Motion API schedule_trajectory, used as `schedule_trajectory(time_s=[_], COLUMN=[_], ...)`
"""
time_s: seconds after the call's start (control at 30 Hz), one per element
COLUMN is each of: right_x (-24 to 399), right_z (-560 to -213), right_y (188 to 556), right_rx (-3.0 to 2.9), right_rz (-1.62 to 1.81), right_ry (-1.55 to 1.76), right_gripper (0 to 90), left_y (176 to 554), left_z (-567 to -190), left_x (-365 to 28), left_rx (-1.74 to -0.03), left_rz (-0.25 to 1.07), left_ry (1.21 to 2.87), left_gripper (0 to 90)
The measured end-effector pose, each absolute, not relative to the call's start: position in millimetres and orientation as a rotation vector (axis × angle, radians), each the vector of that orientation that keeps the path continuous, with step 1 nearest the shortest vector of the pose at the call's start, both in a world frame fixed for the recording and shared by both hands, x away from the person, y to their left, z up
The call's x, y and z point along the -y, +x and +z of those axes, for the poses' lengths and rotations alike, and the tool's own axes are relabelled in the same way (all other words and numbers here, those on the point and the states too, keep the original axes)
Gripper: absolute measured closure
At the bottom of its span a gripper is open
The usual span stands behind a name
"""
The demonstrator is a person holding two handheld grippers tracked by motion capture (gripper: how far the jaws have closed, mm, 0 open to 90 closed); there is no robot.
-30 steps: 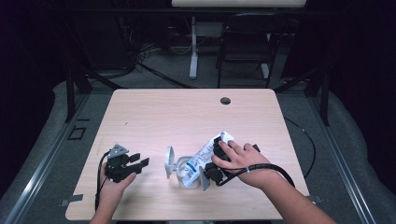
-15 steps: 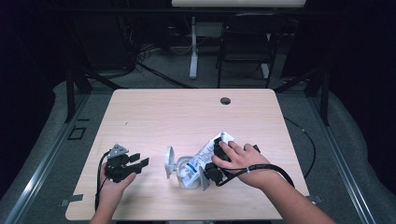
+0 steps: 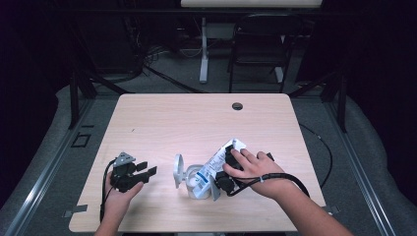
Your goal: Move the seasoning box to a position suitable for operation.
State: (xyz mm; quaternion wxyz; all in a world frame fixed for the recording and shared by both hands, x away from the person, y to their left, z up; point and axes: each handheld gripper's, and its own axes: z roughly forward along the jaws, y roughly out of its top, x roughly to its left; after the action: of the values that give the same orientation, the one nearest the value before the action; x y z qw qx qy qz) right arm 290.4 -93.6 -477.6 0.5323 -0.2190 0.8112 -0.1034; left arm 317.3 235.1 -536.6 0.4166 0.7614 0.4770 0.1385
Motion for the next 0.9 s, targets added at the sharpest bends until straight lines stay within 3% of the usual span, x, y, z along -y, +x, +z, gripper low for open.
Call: schedule_trajectory(time_s=[0.9], right_x=[93.3], right_z=[-475.9], right_y=[291.3], right_rx=[-1.949], right_rz=[-0.229], right_ry=[-0.496], right_gripper=[72.8], left_y=[317.7], left_z=[-537.7], left_x=[-235.4], left_rx=[-1.201], left_rz=[0.344], left_ry=[1.915], left_gripper=[52.0])
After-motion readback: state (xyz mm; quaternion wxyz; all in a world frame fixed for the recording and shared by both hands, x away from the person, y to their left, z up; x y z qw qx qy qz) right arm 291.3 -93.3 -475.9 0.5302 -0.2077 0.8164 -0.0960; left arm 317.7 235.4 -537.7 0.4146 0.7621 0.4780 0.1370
